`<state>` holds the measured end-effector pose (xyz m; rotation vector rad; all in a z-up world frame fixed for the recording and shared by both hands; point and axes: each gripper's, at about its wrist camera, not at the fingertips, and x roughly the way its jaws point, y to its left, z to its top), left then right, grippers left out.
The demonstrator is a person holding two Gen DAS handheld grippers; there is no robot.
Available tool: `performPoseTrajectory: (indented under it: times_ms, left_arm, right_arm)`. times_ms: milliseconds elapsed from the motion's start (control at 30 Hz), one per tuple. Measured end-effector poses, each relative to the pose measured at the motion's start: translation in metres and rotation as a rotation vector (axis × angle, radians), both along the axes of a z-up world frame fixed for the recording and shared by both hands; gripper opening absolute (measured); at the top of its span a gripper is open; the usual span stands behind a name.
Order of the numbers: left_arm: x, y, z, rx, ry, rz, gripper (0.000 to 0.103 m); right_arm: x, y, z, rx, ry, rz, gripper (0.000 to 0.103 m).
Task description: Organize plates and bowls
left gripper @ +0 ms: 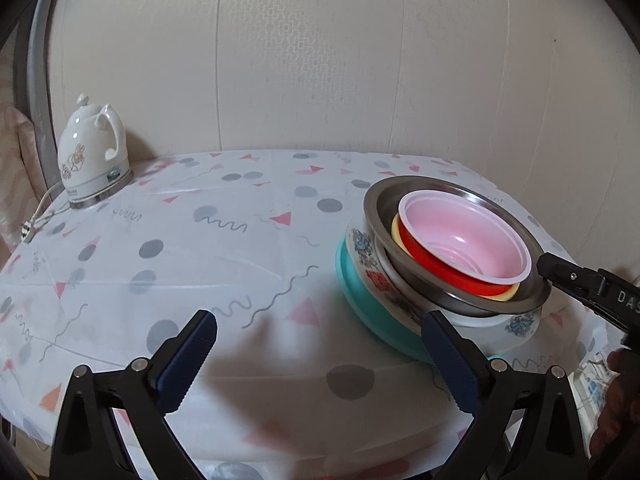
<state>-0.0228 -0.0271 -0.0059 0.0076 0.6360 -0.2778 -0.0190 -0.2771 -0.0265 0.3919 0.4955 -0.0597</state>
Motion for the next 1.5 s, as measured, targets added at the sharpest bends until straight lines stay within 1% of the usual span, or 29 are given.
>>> performPoseTrajectory:
  times_ms: [33,100,133,167,267,433,500,600,667,733,767,833,900,1100,1300,1367,1500]
  left_arm:
    - [-0.001,0.001,0.000,0.001,-0.004,0.008,0.103]
    - [-0.003,0.002,0.000,0.010,-0.010,0.020,0.103]
    - [-0.003,0.002,-0.001,0.015,-0.015,0.025,0.103]
    - [-0.005,0.002,-0.001,0.019,-0.021,0.028,0.103]
    - [-0.010,0.003,0.000,0.024,-0.037,0.031,0.103]
    - [-0.026,0.008,0.003,0.010,-0.096,0.046,0.103]
    - [-0.030,0.010,0.004,0.001,-0.100,0.047,0.103]
    - [-0.036,0.016,0.004,-0.041,-0.093,0.058,0.103]
    - [-0.039,0.022,0.001,-0.086,-0.086,0.078,0.103]
    - [-0.041,0.028,-0.001,-0.119,-0.066,0.113,0.103]
    - [-0.042,0.028,-0.002,-0.121,-0.060,0.128,0.103]
    - [-0.043,0.030,-0.005,-0.117,-0.047,0.150,0.103]
    - [-0.045,0.029,-0.008,-0.107,-0.039,0.143,0.103]
    - [-0.053,0.014,-0.018,-0.025,-0.021,0.079,0.103]
    - [-0.058,0.004,-0.021,0.026,-0.020,0.042,0.103]
    - [-0.058,0.004,-0.022,0.030,-0.013,0.041,0.103]
    - [-0.055,0.006,-0.023,0.011,0.011,0.044,0.103]
  right_arm:
    - [-0.001,0.001,0.000,-0.001,-0.003,0.000,0.041]
    - [-0.004,0.001,-0.001,0.000,-0.003,-0.006,0.048]
    - [-0.005,0.002,-0.001,-0.003,-0.001,-0.012,0.054]
    - [-0.007,0.002,-0.001,-0.010,-0.004,-0.018,0.056]
    - [-0.012,0.004,-0.001,-0.029,-0.012,-0.030,0.056]
    - [-0.022,0.013,-0.001,-0.081,-0.028,-0.038,0.057]
    - [-0.026,0.018,-0.003,-0.106,-0.037,-0.038,0.057]
    - [-0.033,0.026,-0.009,-0.135,-0.044,-0.038,0.057]
    - [-0.037,0.029,-0.014,-0.142,-0.044,-0.035,0.057]
    - [-0.042,0.032,-0.019,-0.139,-0.044,-0.034,0.057]
    - [-0.044,0.033,-0.020,-0.137,-0.044,-0.034,0.057]
    - [-0.047,0.036,-0.025,-0.139,-0.038,-0.034,0.057]
    - [-0.050,0.039,-0.030,-0.138,-0.031,-0.032,0.057]
    - [-0.054,0.057,-0.046,-0.167,-0.006,-0.016,0.057]
    - [-0.055,0.066,-0.053,-0.172,0.011,-0.006,0.057]
    - [-0.055,0.068,-0.052,-0.181,0.010,-0.003,0.057]
    - [-0.055,0.068,-0.052,-0.179,0.008,0.000,0.057]
